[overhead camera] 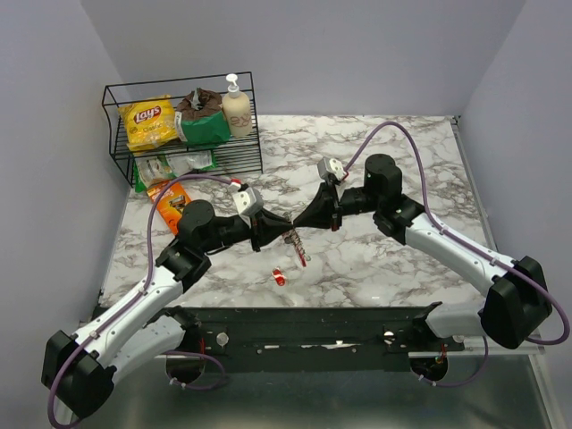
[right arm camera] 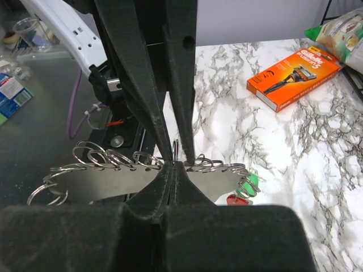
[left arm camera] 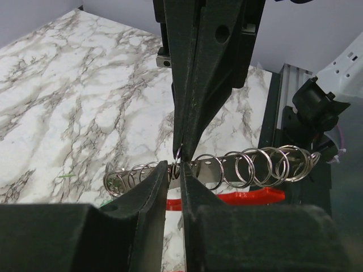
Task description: Put the keys on the keyring
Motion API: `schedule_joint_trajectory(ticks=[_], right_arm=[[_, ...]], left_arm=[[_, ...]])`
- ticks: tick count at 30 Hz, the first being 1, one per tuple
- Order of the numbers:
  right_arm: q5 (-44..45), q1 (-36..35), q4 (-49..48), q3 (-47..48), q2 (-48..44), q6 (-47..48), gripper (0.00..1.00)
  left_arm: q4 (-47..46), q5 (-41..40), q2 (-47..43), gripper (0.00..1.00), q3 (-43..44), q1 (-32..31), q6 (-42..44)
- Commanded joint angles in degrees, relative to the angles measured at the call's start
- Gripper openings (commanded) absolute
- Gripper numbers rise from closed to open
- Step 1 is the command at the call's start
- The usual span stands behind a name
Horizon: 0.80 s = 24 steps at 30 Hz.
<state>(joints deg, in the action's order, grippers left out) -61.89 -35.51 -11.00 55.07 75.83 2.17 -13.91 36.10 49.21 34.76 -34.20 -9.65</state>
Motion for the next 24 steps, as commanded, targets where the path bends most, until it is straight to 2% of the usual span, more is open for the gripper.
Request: schedule_joint_trajectory(ticks=[1, 3, 7, 10, 11, 12, 14, 17, 18, 19, 22, 24], right_arm=[[-0.43, -0.18, -1.91, -0.22, -0.42, 0.20, 0.01], [-0.43, -0.18, -1.91, -0.22, -0.34, 0.11, 0.01], [0.36, -0.18, -1.83, 0.04, 0.02, -0.33, 0.01], [1.06, -0.18, -1.91, 0.39, 0.54, -0.77, 0.17], [1.42, -0.18, -1.91, 0.39, 0.81, -0.94, 0.25], [2.03, -0.18, -1.91, 0.48, 0.72, -1.12, 0.38], [4.05, -0.18, -2.00, 0.48, 0.63, -1.38, 0.45], [12.64, -0.18, -2.88, -1.10, -1.03, -2.00, 0.61], [16.15, -0.18, -3.23, -1.63, -1.73, -4.00, 0.70], [22.28, -0.18, -3.41, -2.76, -2.78, -5.15, 0.73], [30.21, -0.26, -3.58, -4.26, -4.46, -5.77, 0.83], [31.56, -0.18, -2.01, -5.06, -4.47, -5.95, 0.85]], left_arm=[[-3.49, 1.70, 0.27, 0.10, 0.39, 0.18, -0.37], [-3.40, 1.52, 0.01, 0.00, 0.31, 0.09, -0.37], [-3.67, 0.38, -1.05, 0.00, -0.66, 0.09, -0.46], [-3.58, -2.16, -2.54, 0.00, -1.62, 0.09, -0.37], [-3.40, -2.95, -2.89, 0.00, -1.89, 0.18, -0.11], [-3.32, -4.09, -3.59, 0.00, -2.15, 0.09, -0.02], [-3.14, -5.59, -4.03, 0.00, -2.94, 0.09, 0.16], [-3.05, -8.05, -4.65, 0.00, -4.00, 0.09, 0.42], [-2.96, -8.84, -4.82, 0.00, -4.26, 0.09, 0.42], [-3.05, -10.68, -4.83, 0.00, -4.70, 0.18, 0.51], [-2.61, -14.55, -4.91, 0.00, -5.67, 0.09, 0.51], [-2.26, -18.68, -5.09, 0.00, -6.20, 0.09, 0.16]])
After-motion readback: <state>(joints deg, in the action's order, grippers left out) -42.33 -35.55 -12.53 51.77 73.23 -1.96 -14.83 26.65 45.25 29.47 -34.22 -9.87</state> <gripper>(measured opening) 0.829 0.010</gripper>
